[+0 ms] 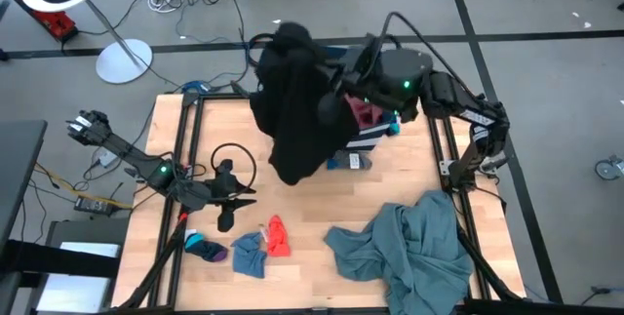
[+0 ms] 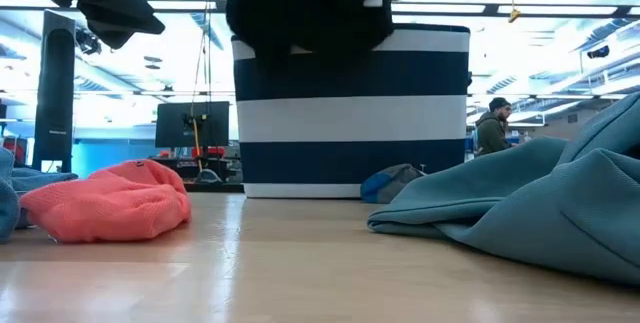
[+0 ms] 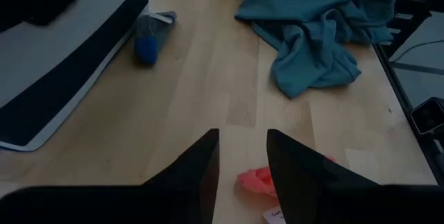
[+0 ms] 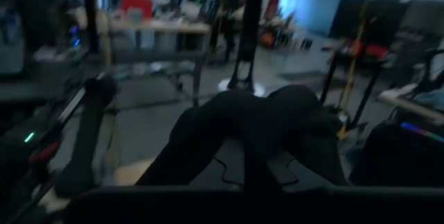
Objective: Sort clothes
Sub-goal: Put the black shorts into the blue laundry organizer
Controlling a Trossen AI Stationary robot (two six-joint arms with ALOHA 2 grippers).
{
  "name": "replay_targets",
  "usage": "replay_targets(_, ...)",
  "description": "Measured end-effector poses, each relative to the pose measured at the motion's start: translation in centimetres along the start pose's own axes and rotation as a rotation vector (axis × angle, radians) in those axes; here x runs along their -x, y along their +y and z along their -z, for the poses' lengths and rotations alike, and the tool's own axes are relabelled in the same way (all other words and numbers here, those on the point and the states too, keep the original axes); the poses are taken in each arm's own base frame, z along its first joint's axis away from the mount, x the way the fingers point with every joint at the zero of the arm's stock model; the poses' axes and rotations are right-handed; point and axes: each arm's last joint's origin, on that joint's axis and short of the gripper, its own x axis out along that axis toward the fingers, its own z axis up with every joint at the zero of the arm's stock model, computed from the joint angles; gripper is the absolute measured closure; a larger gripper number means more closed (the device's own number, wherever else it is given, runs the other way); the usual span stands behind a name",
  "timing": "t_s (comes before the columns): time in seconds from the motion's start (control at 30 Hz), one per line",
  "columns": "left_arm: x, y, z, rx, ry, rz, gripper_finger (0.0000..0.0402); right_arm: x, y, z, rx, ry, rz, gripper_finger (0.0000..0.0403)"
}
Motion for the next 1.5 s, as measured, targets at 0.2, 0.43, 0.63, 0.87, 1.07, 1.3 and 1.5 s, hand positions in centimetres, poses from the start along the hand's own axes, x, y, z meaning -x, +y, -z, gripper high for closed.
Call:
replay_targets(0.2,0.0,0.0,0.0,0.000,-0.002,-0.004,0.0275,-0.5,-1.7,-1.3,0.038,-0.102,0.208,0.0400)
replay_targets(0.43,0.0,0.0,0.0,0.006,-0.002,-0.005,0.0275,-1.2,-4.6,-2.4,0.103,-0.147,0.451,0.0399)
replay_targets(0.63,0.0,0.0,0.0,0.004,-0.002,-0.004,0.0275,-2.0,-6.4,-2.4,0.109,-0.165,0.463,0.0399)
replay_targets(0.87,0.0,0.0,0.0,-0.031,-0.001,-0.004,0.0275,-3.1,-7.7,1.5,0.083,0.130,0.398,0.0399)
replay_targets(1.07,0.0,0.0,0.0,-0.034,-0.001,-0.005,0.0275,-3.6,-9.1,6.2,0.016,0.479,0.331,0.0399)
replay_targets(1.3,0.0,0.1,0.0,-0.030,-0.011,-0.023,0.0275,-6.6,-9.9,11.9,-0.096,0.687,0.221,0.0399)
replay_targets(1.5,0.0,0.1,0.0,-0.025,-0.020,-0.040,0.0275,-9.4,-11.7,17.7,-0.230,0.772,0.181,0.0399)
